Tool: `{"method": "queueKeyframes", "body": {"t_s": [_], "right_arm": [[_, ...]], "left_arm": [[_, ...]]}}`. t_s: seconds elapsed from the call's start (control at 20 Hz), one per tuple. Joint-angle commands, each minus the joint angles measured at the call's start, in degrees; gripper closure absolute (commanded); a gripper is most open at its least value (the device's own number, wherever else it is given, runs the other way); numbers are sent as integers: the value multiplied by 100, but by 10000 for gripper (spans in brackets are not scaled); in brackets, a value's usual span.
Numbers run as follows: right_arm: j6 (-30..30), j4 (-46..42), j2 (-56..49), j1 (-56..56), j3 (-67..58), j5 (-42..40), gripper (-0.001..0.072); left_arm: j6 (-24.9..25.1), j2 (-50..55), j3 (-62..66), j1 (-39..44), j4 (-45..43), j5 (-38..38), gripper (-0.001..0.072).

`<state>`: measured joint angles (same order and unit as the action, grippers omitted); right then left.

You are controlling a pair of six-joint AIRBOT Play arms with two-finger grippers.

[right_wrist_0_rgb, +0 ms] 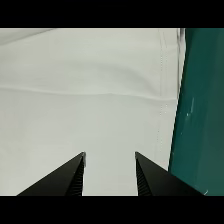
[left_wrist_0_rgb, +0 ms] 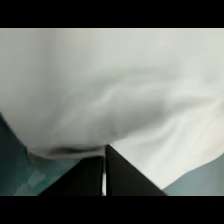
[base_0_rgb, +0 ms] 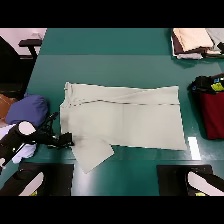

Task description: Fold the shirts.

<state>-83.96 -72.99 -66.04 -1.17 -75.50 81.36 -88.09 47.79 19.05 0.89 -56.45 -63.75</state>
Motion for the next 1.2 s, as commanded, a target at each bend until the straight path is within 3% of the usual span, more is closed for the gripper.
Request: {"method": "queueKeyframes", "body": {"t_s": [0.0,0.25,0.3,0.35,0.4,0.5,0.65,0.85,0.9,1.0,1.05,1.15], "right_arm": [[28,-22,2,-57,9,164,338],[74,-57,505,-1043,1314,328,339],[153,-68,632,-1335,1703,330,298],[205,-74,739,-1676,2129,332,158],[208,-68,811,-2039,2520,374,119],[306,-63,837,-2736,3283,431,124],[326,-50,667,-3268,4092,409,192],[321,2,337,-2789,4581,7,221],[319,4,267,-2568,4607,-50,289],[291,2,146,-2116,4577,-188,342],[293,-7,138,-1906,4518,-223,442],[293,-20,280,-1604,4310,-212,567]], "left_arm": [[203,-28,234,-4,260,-203,680],[197,-321,918,-4,103,-673,681],[199,-354,1001,-4,96,-772,680],[199,-376,1056,-4,92,-874,680],[203,-374,1099,-4,90,-951,680],[221,-376,1115,-4,81,-1008,680],[219,-374,1115,-4,68,-997,680],[219,-376,1115,-4,66,-992,680],[219,-376,1115,-4,66,-984,680],[221,-376,1115,-4,20,-981,680],[219,-376,1115,-4,-48,-1029,680],[212,-376,1202,-4,-282,-1349,681]]}}
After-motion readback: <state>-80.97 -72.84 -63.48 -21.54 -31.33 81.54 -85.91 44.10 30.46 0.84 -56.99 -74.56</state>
